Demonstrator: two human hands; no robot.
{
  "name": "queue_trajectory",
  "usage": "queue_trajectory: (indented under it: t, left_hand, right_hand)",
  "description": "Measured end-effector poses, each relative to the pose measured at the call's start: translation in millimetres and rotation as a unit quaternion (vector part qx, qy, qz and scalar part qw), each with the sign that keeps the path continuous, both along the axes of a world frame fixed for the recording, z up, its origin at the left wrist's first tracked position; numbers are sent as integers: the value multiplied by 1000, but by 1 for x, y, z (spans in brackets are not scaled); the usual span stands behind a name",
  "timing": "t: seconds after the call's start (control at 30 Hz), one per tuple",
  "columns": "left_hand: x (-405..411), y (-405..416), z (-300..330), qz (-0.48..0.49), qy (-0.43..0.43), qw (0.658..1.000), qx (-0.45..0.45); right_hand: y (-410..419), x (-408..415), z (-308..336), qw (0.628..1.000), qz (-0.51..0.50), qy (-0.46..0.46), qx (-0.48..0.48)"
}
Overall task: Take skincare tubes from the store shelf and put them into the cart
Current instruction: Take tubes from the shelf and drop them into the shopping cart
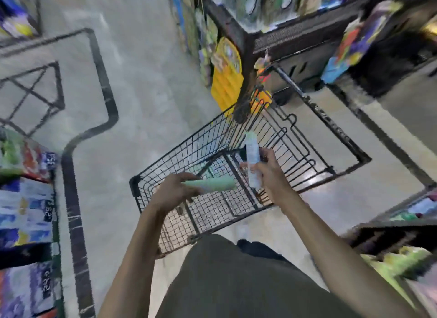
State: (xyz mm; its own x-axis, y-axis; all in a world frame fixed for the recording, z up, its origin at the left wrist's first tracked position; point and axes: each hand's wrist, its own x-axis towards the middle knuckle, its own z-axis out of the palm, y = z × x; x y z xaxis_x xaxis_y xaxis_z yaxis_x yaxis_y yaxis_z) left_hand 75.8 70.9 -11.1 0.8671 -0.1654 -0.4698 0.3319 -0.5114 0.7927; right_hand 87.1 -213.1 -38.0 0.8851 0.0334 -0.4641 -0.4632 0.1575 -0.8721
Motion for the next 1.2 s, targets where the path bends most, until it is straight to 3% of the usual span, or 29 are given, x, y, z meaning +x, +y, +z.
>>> queue_trajectory:
  t: [0.13, 0.37, 0.53, 0.7, 0.97, 1.07, 1.2]
  left_hand:
    - [-12, -14, 19, -65, -14, 997, -35]
    - [-45, -55, 37, -83, -29, 988, -130]
    - [-81, -109, 41, -29, 54, 966, -252]
    - [-134, -180, 49, -48, 112, 937, -328]
    - [-244, -281, 60, -188, 145, 919, -315]
    - [-299, -315, 68, -262, 183, 894, -314]
    - [-376, -352, 72, -343, 164, 875, -299]
  right_hand:
    - [-6, -45, 21, 996, -82, -23, -11]
    - [-17, -139, 40, 971, -234, -37, -5]
    - [-39, -213, 41, 936, -334, -52, 97]
    - [-62, -291, 51, 909, -404, -85, 55]
    - [-105, -427, 71, 855, -508, -108, 19]
    - [-123, -489, 80, 833, -543, -106, 13]
    - [-146, -577, 84, 812, -574, -104, -6]
